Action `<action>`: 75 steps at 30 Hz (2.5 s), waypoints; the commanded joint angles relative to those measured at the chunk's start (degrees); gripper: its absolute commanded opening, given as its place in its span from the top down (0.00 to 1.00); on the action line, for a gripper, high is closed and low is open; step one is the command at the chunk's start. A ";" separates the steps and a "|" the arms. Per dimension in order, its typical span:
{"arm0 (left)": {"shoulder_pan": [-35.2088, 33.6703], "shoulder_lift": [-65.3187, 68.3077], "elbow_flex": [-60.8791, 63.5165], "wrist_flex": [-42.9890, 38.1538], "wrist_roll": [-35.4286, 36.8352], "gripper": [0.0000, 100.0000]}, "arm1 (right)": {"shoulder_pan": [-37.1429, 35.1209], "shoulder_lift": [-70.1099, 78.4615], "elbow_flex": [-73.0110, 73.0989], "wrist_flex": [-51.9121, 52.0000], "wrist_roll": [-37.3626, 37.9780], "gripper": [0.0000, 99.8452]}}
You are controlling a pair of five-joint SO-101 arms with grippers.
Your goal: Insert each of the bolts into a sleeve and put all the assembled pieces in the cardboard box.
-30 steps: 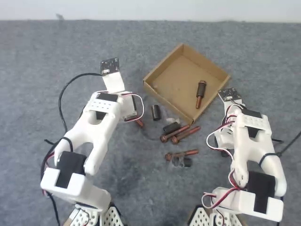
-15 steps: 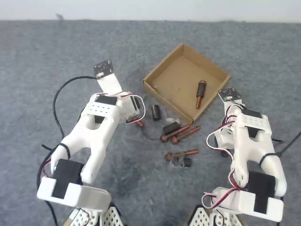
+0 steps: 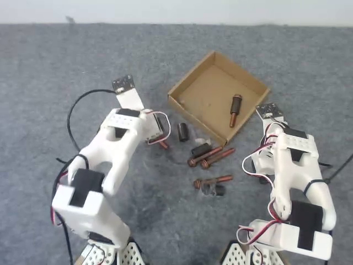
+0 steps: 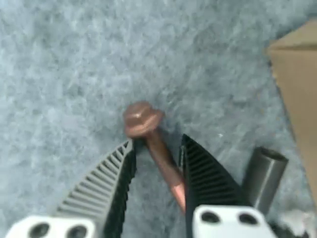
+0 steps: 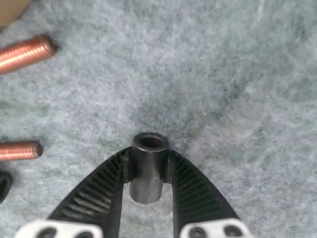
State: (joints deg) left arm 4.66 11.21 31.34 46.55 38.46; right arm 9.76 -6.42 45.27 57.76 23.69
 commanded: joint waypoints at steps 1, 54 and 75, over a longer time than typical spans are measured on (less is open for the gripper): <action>-1.67 1.41 -5.49 1.49 0.53 0.86 | 0.31 -0.57 -0.18 -0.84 -0.26 0.99; -10.81 -28.22 24.57 -19.16 -18.73 0.99 | 3.21 -3.82 -13.54 -2.42 -0.18 0.99; -10.99 -28.22 24.57 -19.25 -18.73 0.99 | -4.88 -4.44 -16.09 -32.92 -0.53 0.99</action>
State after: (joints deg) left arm -5.80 -13.85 56.48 28.70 20.35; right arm 6.15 -6.86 31.03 29.98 23.69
